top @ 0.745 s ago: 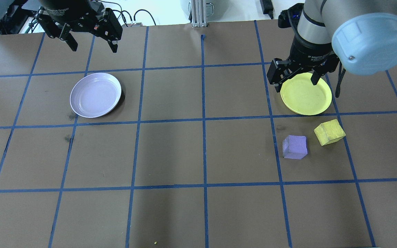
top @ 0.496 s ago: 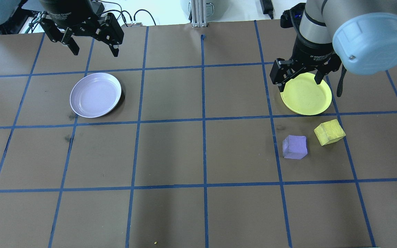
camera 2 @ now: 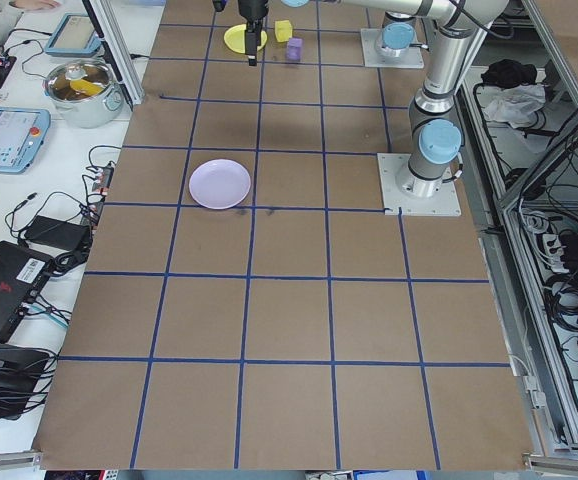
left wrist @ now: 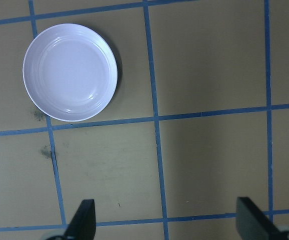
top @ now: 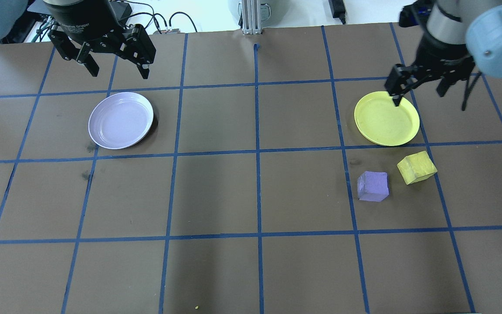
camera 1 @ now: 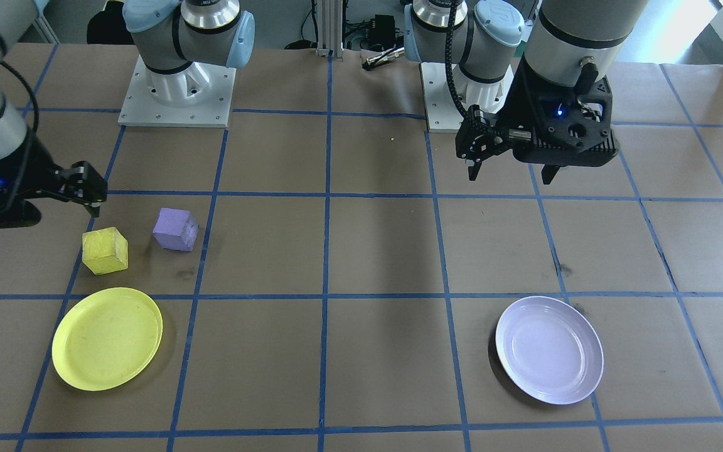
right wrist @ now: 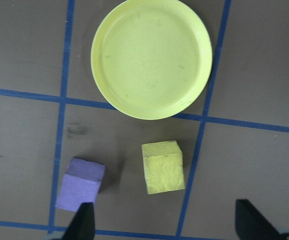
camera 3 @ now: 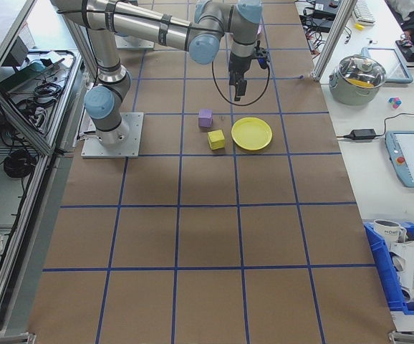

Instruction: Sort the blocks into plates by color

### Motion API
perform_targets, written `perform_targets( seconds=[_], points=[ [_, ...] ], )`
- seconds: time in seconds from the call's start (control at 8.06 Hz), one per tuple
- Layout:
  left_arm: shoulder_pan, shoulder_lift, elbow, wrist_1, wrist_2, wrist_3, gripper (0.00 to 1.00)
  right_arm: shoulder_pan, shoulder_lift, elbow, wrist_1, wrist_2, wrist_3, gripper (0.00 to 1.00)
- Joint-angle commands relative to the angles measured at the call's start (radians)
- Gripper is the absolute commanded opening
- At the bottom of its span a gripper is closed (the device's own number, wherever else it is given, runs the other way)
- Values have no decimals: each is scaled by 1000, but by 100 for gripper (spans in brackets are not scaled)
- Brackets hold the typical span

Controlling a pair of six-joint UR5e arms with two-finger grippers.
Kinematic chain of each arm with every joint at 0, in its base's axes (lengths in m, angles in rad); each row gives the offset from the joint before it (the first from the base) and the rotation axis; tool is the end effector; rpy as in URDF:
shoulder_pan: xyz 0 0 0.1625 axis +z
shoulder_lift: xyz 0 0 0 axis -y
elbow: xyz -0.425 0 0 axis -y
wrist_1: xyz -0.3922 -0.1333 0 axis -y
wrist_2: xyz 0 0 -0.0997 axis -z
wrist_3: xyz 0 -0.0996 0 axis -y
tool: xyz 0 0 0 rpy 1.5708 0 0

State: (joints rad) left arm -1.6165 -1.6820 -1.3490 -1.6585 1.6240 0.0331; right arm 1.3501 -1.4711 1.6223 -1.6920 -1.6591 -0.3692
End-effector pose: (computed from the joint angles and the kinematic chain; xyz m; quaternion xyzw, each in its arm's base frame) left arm -0.1525 -0.5325 0.5310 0.0391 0.9988 -0.0116 0.0265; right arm 0.0062 -0.5412 0.4242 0.0748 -0.9961 -0.0272 0.0379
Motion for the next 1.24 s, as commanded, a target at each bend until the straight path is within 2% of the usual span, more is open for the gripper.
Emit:
perform_targets(
  seconds=[0.0, 0.25, 0.37, 0.5, 0.62, 0.99, 1.12],
  points=[
    [0, 11, 2, -9, 35, -10, 100, -141, 72, 1, -14, 4, -203, 100],
    [0, 21, -4, -6, 60, -12, 100, -141, 158, 27, -5, -5, -206, 100],
    [0, 22, -5, -7, 57, -15, 100, -141, 182, 84, -9, -5, -206, 100],
    [0, 21, -9, -7, 30, -18, 100, -140, 184, 143, -17, -7, -209, 100],
    [0, 19, -9, -6, 25, -18, 100, -134, 190, 166, -15, -5, -212, 100],
    [1, 24, -10, -9, 16, -13, 100, -134, 261, 168, -18, -8, -231, 100],
    [7, 25, -15, -38, -39, -13, 100, -134, 279, 168, -18, -8, -231, 100]
  ],
)
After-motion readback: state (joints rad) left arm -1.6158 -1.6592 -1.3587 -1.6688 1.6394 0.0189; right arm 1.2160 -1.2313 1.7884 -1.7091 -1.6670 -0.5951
